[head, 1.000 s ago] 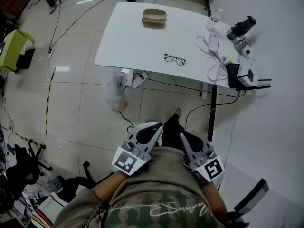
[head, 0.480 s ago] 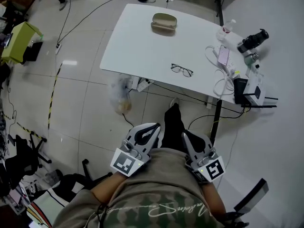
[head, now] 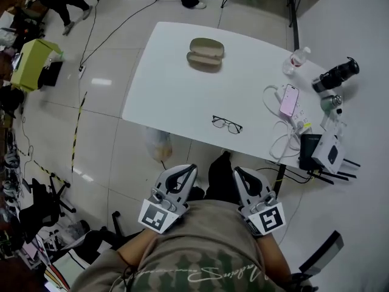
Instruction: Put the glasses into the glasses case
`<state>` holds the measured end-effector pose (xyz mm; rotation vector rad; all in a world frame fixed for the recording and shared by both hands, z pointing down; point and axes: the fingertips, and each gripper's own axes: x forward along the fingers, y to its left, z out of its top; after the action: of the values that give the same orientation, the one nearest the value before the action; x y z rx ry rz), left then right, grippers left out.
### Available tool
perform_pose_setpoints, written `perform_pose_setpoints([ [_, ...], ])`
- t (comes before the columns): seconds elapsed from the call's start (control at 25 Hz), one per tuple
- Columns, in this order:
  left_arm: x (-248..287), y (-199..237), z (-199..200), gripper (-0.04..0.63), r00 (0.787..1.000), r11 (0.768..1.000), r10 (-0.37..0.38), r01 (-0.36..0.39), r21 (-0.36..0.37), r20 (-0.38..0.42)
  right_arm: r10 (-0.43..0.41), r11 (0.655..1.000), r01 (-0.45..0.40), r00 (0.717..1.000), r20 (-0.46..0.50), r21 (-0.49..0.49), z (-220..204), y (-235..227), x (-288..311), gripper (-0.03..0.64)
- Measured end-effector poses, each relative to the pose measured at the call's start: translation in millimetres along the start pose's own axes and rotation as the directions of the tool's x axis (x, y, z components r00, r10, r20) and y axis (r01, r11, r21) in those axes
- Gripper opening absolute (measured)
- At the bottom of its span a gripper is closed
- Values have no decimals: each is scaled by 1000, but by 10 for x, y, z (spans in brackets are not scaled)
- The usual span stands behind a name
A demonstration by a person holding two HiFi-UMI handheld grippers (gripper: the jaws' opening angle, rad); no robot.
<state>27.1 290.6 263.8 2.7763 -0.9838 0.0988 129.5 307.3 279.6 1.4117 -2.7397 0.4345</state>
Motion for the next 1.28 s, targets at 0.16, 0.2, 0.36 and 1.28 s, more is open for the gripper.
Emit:
perform_pose_setpoints([
  [0.16,513,-3,142,6,999,996,-30,31,89,-12,-57,998,61,995,86,-36,365,-576,178,11],
  [0.2,629,17,160,6,999,996,-28,30,85,-17,-62,997,66,992,108,-34,429,-699,204,11],
  [0.36,970,199,222,6,999,999,35,-35,30,-9,-34,999,34,998,61,-7,440,-1055,308,11],
  [1.28,1273,826,266,6,997,997,70,-68,-45,41,54,970,-185,793,-607,-155,-1026,-1341,1112,35],
])
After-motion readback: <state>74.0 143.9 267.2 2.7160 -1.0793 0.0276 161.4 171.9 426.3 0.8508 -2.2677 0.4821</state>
